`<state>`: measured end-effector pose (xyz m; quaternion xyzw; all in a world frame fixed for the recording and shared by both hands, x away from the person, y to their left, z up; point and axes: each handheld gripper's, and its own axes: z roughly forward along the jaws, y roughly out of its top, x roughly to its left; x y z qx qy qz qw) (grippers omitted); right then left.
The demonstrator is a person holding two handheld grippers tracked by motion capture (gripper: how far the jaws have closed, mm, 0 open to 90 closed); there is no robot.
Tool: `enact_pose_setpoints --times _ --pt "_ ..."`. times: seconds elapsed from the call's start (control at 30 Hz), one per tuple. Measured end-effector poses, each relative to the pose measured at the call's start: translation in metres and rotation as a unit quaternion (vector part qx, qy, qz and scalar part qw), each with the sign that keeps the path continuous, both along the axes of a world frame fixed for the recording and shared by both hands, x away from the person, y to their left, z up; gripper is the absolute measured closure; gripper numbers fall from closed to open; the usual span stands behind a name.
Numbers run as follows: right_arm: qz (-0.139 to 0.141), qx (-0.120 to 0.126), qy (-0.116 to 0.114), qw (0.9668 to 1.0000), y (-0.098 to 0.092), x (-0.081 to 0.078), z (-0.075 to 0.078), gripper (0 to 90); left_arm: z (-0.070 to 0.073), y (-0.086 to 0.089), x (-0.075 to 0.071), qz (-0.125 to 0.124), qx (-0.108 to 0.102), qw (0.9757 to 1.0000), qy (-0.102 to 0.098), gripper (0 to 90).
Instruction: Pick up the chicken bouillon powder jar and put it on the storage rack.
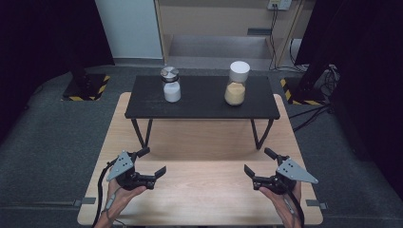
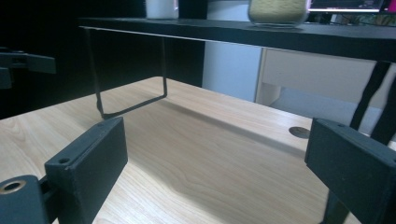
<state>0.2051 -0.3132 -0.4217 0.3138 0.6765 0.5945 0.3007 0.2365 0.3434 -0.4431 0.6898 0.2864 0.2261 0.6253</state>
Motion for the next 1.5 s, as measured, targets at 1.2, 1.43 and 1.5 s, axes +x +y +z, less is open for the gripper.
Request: enact_pose_setpoints --times 1.2,1.43,1.5 --pt "-0.021 0.018 0.01 0.9996 -0.0087 -0.0065 -0.0089 6.4 -0.0031 0.0042 -0.0034 0.016 -0.014 0.9997 -0.013 2.9" --pt "-0.02 0.018 0.01 0.9996 -0.0084 -0.007 -0.0089 6.5 -0.0029 0.0042 -0.0035 0.016 -0.013 0.9997 -0.013 2.9" --pt "-0.018 0.017 0.01 0.9996 -0.0084 -0.007 -0.0089 6.5 -0.003 0.0042 -0.0038 0.015 -0.014 0.9997 -0.014 2.9"
